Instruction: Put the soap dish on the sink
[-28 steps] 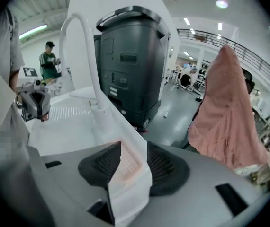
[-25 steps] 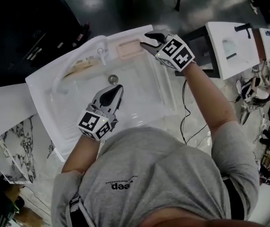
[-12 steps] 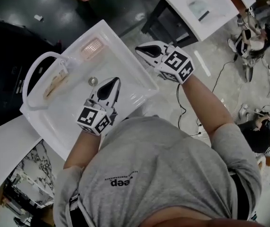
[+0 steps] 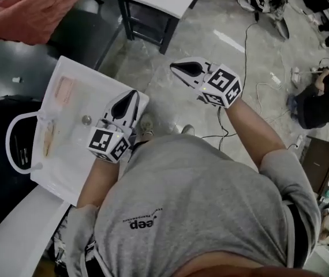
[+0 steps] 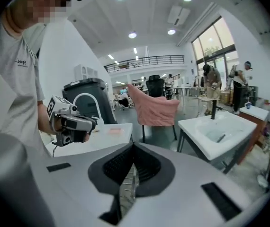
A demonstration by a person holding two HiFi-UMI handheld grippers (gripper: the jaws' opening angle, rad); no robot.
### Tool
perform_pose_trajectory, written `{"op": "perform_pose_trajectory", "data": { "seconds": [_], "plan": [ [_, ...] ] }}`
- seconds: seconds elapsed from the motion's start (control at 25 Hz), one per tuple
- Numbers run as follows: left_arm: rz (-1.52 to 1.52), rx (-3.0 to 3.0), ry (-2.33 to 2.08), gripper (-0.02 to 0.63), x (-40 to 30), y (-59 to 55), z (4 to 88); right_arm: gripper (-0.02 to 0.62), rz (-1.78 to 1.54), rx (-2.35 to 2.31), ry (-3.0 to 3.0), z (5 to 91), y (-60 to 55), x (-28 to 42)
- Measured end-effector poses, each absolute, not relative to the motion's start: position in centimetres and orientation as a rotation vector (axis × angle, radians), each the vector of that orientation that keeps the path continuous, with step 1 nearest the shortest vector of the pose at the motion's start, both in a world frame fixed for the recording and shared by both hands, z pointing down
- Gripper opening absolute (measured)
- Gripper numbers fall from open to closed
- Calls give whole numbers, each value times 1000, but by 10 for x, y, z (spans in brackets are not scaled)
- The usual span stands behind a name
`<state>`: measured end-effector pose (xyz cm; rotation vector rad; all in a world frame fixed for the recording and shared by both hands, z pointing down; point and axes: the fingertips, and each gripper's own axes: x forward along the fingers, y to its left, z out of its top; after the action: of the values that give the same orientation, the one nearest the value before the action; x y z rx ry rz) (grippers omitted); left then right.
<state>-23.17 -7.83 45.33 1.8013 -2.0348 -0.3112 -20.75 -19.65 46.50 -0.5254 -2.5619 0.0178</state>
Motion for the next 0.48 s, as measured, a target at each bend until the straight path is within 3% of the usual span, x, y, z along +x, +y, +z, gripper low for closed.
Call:
{"op": "perform_pose_trajectory", "data": {
  "seconds": [0.48],
  "plan": [
    [-141,2206,-1658,3,-83,-229,415,51,223,95,-2697,429,-323,22]
  ]
}}
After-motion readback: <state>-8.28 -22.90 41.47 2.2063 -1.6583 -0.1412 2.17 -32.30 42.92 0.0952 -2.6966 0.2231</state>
